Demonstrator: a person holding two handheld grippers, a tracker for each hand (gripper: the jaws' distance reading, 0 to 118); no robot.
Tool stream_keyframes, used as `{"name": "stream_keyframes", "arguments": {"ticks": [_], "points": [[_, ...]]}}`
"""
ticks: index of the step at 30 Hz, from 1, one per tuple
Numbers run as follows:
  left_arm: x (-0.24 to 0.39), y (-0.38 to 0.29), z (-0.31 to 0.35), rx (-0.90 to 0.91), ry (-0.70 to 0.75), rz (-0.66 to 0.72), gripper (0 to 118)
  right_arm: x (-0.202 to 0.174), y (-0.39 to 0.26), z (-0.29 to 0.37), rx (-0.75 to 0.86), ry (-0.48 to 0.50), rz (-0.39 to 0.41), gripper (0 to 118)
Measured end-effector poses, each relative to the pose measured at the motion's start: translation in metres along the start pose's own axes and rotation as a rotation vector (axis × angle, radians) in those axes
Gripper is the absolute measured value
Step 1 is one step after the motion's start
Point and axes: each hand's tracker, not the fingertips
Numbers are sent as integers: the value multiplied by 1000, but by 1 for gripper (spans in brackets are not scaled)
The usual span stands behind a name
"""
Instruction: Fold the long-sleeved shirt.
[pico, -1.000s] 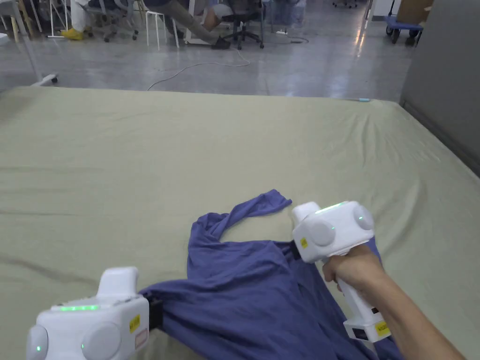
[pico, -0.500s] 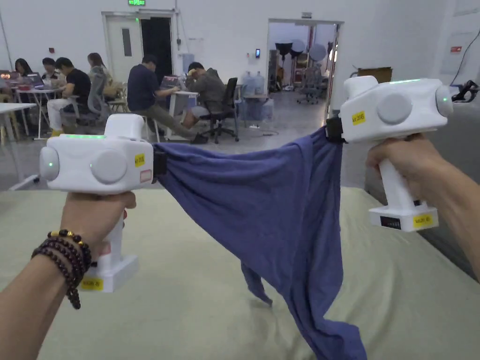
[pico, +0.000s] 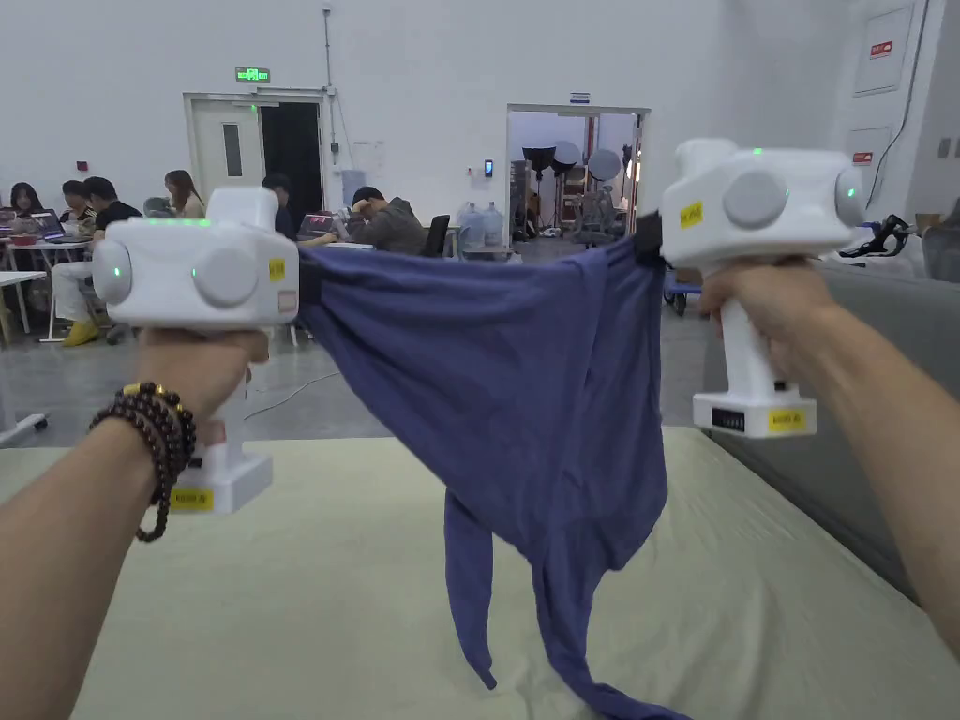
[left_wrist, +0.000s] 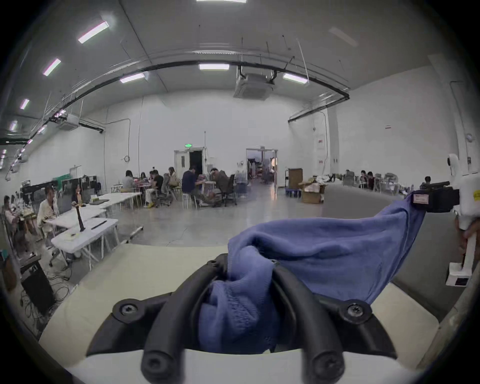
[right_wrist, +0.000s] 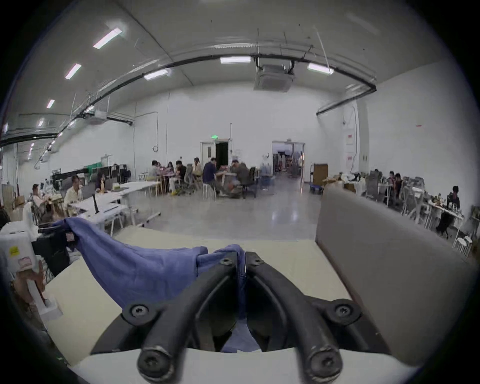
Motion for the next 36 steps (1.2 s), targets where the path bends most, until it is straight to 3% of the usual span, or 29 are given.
{"name": "stream_keyframes", "arguments": {"ticks": [10, 18, 23, 27, 29, 33, 36], "points": [[-16, -220, -24, -298, -68, 65, 16, -10, -212, -61, -288, 37, -84, 0], [-31, -242, 9, -250, -112, 109, 16, -15, -252, -9, -262, 64, -165, 0], [-24, -287, 84, -219, -110, 81, 16, -37, -310, 72, -274, 34, -89, 0], [-20, -365, 150, -305, -63, 134, 16, -50, -386, 139, -375, 38, -137, 0], [-16, -405, 176, -381, -70, 144, 16, -57, -426, 164, -453, 42, -118, 0], [1, -467, 202, -558, -77, 66, 16, -72, -493, 174, -651, 35, -39, 0], [-4, -479, 198, -559, -63, 80, 16, -76, -516, 167, -706, 32, -2, 0]]}}
